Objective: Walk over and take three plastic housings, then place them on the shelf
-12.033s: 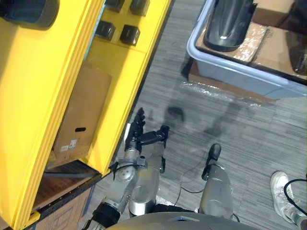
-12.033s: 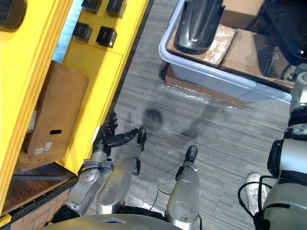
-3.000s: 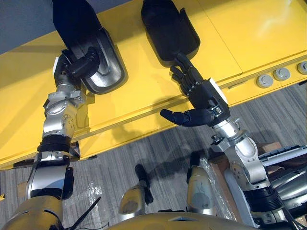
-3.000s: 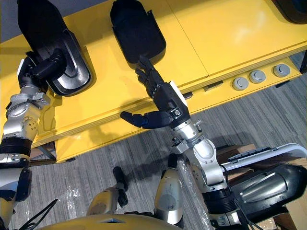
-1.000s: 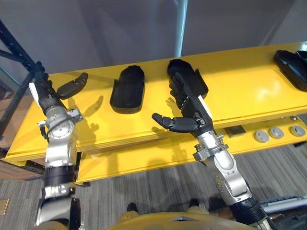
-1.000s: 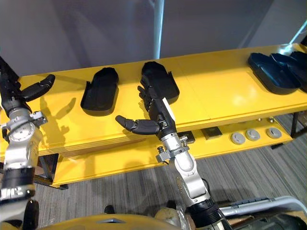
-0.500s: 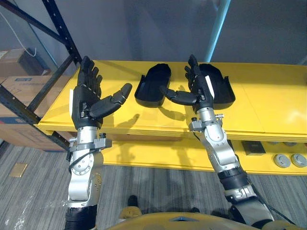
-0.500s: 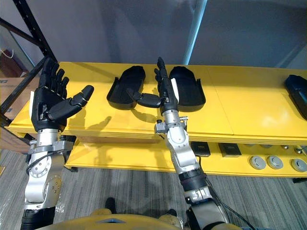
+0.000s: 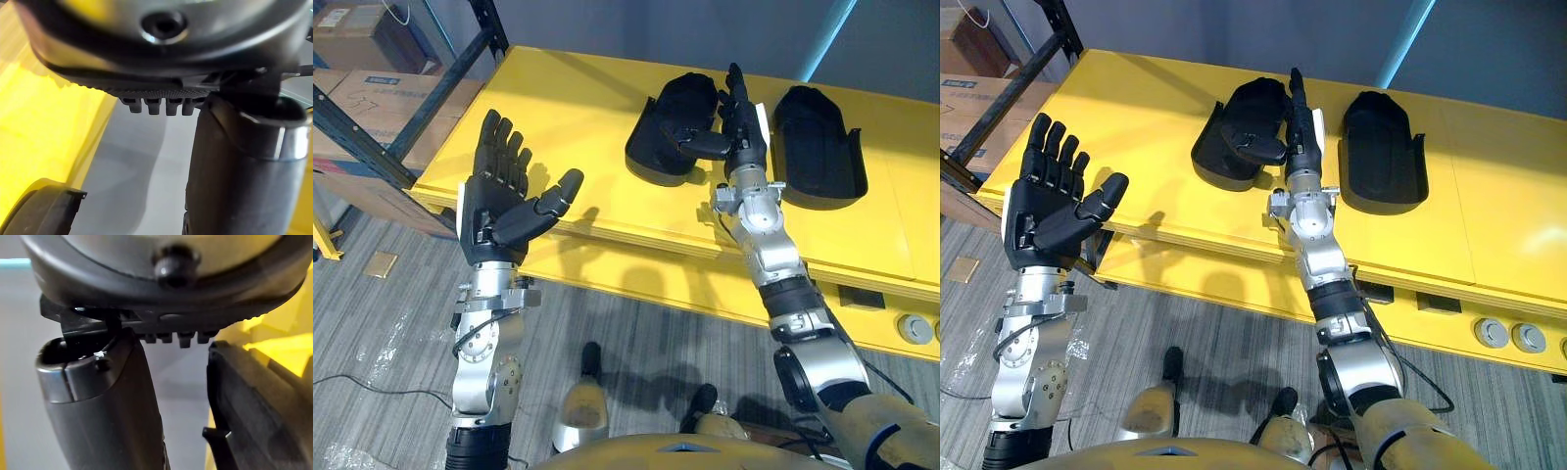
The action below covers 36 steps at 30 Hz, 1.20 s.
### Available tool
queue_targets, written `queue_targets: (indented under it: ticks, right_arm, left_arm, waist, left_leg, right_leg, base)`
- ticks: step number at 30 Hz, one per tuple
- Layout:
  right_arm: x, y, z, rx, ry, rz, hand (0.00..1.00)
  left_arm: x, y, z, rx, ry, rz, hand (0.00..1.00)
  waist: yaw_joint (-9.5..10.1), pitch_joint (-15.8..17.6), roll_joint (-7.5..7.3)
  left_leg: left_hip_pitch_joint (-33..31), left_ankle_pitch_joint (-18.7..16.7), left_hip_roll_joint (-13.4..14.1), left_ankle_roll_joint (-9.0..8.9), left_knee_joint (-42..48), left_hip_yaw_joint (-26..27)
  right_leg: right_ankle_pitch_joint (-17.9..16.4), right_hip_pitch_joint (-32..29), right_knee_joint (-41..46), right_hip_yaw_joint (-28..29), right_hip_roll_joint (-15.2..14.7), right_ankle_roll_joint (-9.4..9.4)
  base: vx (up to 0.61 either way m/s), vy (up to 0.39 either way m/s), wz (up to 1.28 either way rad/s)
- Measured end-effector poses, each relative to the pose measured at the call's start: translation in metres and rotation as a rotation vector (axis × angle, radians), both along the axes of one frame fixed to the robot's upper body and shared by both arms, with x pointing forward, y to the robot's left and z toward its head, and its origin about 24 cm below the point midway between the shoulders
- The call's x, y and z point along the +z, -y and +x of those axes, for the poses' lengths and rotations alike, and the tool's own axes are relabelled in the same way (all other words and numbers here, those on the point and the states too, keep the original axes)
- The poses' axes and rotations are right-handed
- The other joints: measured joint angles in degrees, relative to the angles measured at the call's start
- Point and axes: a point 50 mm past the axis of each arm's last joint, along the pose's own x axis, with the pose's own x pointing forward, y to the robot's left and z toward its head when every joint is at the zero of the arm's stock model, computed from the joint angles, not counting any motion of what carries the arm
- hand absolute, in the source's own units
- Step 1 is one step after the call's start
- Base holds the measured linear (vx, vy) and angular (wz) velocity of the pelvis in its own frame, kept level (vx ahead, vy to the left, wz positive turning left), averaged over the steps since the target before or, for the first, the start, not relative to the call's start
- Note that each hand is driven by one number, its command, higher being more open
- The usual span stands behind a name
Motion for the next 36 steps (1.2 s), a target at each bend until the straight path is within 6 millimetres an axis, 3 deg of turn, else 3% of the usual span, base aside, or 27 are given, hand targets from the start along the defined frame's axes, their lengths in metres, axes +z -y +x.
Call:
queue_targets:
  ticks: [7, 20, 24, 36]
  right_arm:
    - [0.007, 0.014, 0.008, -0.053, -0.011, -0.015, 1.00]
    - [0.009, 0.010, 0.015, 0.002, -0.042, -0.042, 1.00]
    - [0.019, 0.014, 0.020, 0.014, -0.045, -0.059, 1.00]
    - [0.034, 0.023, 0.026, 0.025, -0.026, -0.095, 1.00]
  left_arm:
    - [0.000, 0.003, 0.000, -0.010, -0.002, -0.003, 1.00]
    - [-0.001, 0.003, 0.000, -0.009, -0.004, 0.000, 1.00]
    - [0.003, 0.004, -0.001, -0.016, 0.014, 0.004, 1.00]
    - [0.001, 0.003, -0.002, -0.004, 0.005, -0.001, 1.00]
  waist:
    - [-0.04, 3.00, 1.00]
    - [0.09, 4.04, 1.47]
    - [0.10, 6.22, 1.97]
    - [0.18, 7.19, 2.27]
  left_leg:
    - [0.23, 0.21, -0.06, 0.08, -0.01, -0.12]
    - [0.33, 0.42, -0.77, 0.34, -0.03, -0.52]
    - [0.25, 0.55, -0.96, 0.20, -0.04, -0.59]
    - [0.04, 0.81, -1.53, 0.65, -0.02, -0.88]
  right_leg:
    - [-0.59, -0.29, 1.48, -0.01, -0.43, -0.15]
    - [-0.71, -0.10, 2.35, -0.48, -1.37, -0.21]
    - [-0.68, -0.14, 2.46, -0.53, -1.61, -0.16]
    - [-0.65, -0.13, 2.48, -0.84, -2.12, -0.12]
  base:
    - [-0.01, 0.001, 0.00]
    - [-0.03, -0.001, 0.03]
    - [-0.06, -0.009, 0.01]
    - [0.00, -0.003, 0.00]
